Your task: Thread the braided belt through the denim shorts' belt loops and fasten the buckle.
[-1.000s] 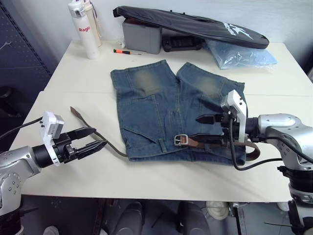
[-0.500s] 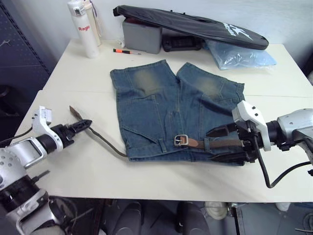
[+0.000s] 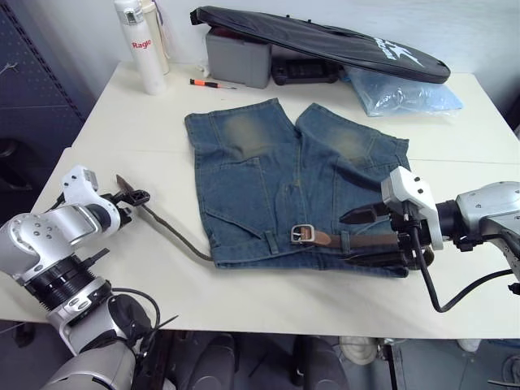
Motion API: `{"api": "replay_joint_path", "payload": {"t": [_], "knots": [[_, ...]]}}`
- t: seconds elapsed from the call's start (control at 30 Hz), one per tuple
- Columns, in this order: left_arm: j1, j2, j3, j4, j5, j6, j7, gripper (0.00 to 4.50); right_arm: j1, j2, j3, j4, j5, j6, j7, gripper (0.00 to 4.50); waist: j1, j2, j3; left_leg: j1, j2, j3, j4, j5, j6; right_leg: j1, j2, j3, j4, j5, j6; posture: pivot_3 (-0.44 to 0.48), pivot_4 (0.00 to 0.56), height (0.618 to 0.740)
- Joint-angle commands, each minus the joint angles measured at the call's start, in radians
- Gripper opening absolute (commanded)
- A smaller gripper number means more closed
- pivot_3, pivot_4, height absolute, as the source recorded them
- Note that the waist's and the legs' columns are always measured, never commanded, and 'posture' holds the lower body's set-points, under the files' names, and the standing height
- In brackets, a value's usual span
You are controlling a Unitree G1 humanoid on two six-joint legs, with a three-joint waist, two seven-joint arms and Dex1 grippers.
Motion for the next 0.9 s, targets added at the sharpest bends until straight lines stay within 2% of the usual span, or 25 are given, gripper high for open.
{"api": "replay_joint_path", "payload": {"t": [0.03, 0.07, 0.1, 0.17, 0.2, 0.27, 0.4, 0.53, 0.63, 0.9], "knots": [[-0.021, 0.004, -0.086, -0.058, -0.086, -0.186, -0.157, 1.99, -0.016, 0.006, -0.035, -0.032, 0.028, 0.001, -0.027, 4.50, 0.001, -0.002, 0.001, -0.001, 0.000, 0.000, 0.000, 0.000, 0.000, -0.001, 0.000, 0.000, 0.000, 0.000, 0.000, 0.000, 0.150, 0.740], [-0.023, 0.004, -0.111, -0.069, -0.117, -0.234, -0.212, 1.54, -0.018, 0.008, -0.037, -0.030, 0.028, -0.001, -0.033, 4.50, 0.002, -0.003, 0.001, -0.002, 0.001, 0.000, 0.001, 0.000, -0.001, -0.001, 0.001, 0.000, -0.001, 0.000, 0.000, 0.000, 0.150, 0.740], [0.007, 0.038, -0.199, -0.087, -0.119, -0.310, -0.299, 1.32, -0.025, 0.011, -0.036, -0.023, 0.023, -0.006, -0.044, 4.50, 0.002, -0.003, 0.001, -0.002, 0.001, 0.000, 0.002, -0.001, -0.001, -0.001, 0.001, 0.000, -0.001, 0.000, -0.001, 0.000, 0.150, 0.740], [0.078, 0.110, -0.372, -0.136, -0.098, -0.456, -0.452, 0.36, -0.040, 0.023, -0.033, -0.008, 0.003, -0.033, -0.066, 4.50, -0.002, -0.002, 0.001, -0.003, 0.002, 0.001, 0.003, -0.002, -0.001, -0.001, 0.001, 0.000, -0.002, 0.001, -0.001, 0.000, 0.150, 0.740], [0.101, 0.140, -0.439, -0.148, -0.088, -0.516, -0.506, 0.05, -0.056, 0.036, -0.032, 0.006, -0.007, -0.043, -0.085, 4.50, -0.004, -0.002, 0.001, -0.002, 0.002, 0.002, 0.002, -0.002, -0.001, -0.001, 0.002, 0.001, -0.003, 0.001, -0.001, 0.000, 0.150, 0.740], [0.128, 0.202, -0.554, -0.169, -0.061, -0.653, -0.623, 0.05, -0.089, 0.056, -0.035, 0.026, -0.017, -0.055, -0.115, 4.50, -0.009, -0.001, 0.001, 0.000, 0.003, 0.006, 0.001, -0.003, -0.001, -0.001, 0.002, 0.003, -0.004, 0.001, -0.001, 0.000, 0.150, 0.740], [0.142, 0.339, -0.797, -0.171, 0.074, -1.005, -0.854, 0.05, -0.142, 0.100, -0.040, 0.038, -0.034, -0.088, -0.171, 4.50, -0.007, -0.001, 0.002, -0.001, 0.008, 0.008, -0.001, -0.003, -0.001, -0.004, 0.007, 0.004, -0.006, 0.002, -0.004, 0.000, 0.150, 0.740], [0.092, 0.394, -0.961, -0.136, 0.174, -1.259, -1.024, 0.05, -0.194, 0.166, -0.003, 0.023, -0.097, -0.156, -0.253, 4.50, -0.005, 0.000, 0.002, -0.003, 0.008, 0.010, -0.002, -0.003, 0.000, -0.005, 0.007, 0.005, -0.008, 0.003, -0.004, 0.000, 0.150, 0.740], [0.031, 0.380, -1.029, -0.094, 0.210, -1.364, -1.099, 0.05, -0.237, 0.222, 0.096, -0.012, -0.214, -0.253, -0.305, 4.50, -0.006, 0.000, 0.002, -0.004, 0.008, 0.010, -0.001, -0.003, 0.000, -0.006, 0.007, 0.005, -0.009, 0.004, -0.003, 0.000, 0.150, 0.740], [-0.047, 0.321, -1.060, -0.010, 0.244, -1.442, -1.147, 0.05, -0.253, 0.275, 0.234, -0.027, -0.350, -0.345, -0.304, 4.50, -0.007, 0.000, 0.002, -0.008, 0.008, 0.011, -0.001, -0.003, 0.002, -0.011, 0.007, 0.006, -0.007, 0.004, -0.003, 0.000, 0.150, 0.740]]}}
